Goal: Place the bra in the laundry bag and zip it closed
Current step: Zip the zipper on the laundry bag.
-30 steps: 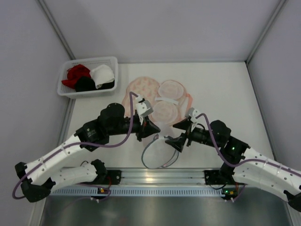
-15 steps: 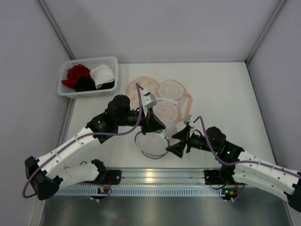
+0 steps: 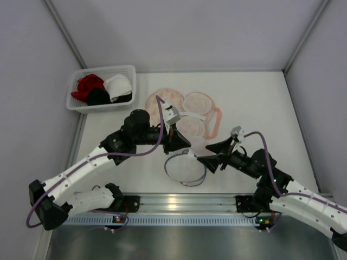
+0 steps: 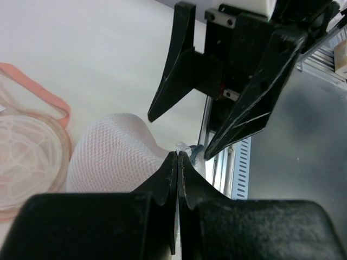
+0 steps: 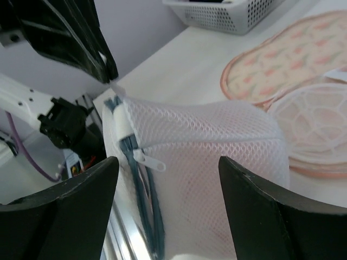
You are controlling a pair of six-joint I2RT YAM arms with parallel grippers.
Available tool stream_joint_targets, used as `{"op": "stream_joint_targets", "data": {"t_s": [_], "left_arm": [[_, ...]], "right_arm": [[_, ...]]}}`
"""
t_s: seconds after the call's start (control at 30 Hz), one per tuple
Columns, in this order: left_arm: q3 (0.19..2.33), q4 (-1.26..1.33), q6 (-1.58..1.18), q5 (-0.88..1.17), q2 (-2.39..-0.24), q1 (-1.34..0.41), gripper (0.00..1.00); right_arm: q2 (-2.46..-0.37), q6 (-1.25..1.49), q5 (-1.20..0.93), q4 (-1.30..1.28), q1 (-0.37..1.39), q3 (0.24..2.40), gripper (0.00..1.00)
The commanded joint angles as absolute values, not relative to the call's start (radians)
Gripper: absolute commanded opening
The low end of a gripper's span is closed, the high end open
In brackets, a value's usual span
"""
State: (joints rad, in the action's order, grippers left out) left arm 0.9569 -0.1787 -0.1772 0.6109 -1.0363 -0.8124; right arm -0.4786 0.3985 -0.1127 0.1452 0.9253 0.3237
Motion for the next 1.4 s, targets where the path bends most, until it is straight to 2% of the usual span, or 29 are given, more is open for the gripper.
{"op": "stream_joint_targets", "data": {"t_s": [0.0, 0.17, 0.4, 0.67, 0.97, 1.1, 1.37], "left_arm": [[0.948, -0.115, -0.161, 0.575, -1.008, -0.808, 0.00], [0.899, -0.036, -0.185, 0.535, -0.988, -0.808, 0.00], [0.874, -0.012, -0.215, 0.526, -0.963, -0.808, 0.00], [0.862, -0.012, -0.206, 0.568, -0.945, -0.808, 0.00], [0.887, -0.049, -0.156, 0.666, -0.980, -0.808, 0.00], [0.899, -0.045, -0.150, 0.698, -1.002, -0.808, 0.00], [0.904, -0.028, -0.137, 0.735, -1.009, -0.808, 0.00]], "right_arm": [[-0.428, 0.514, -0.025, 0.182, 0.911, 0.399, 0.77], [-0.504, 0.652, -0.005, 0.141, 0.907, 0.402, 0.75], [-0.636, 0.995, 0.051, 0.161, 0.881, 0.367, 0.73], [-0.669, 0.982, 0.052, 0.333, 0.867, 0.336, 0.73], [-0.574, 0.793, 0.153, 0.144, 0.854, 0.452, 0.74], [-0.635, 0.767, 0.094, 0.169, 0.851, 0.477, 0.76], [-0.822, 0.822, -0.057, 0.389, 0.845, 0.423, 0.80]]}}
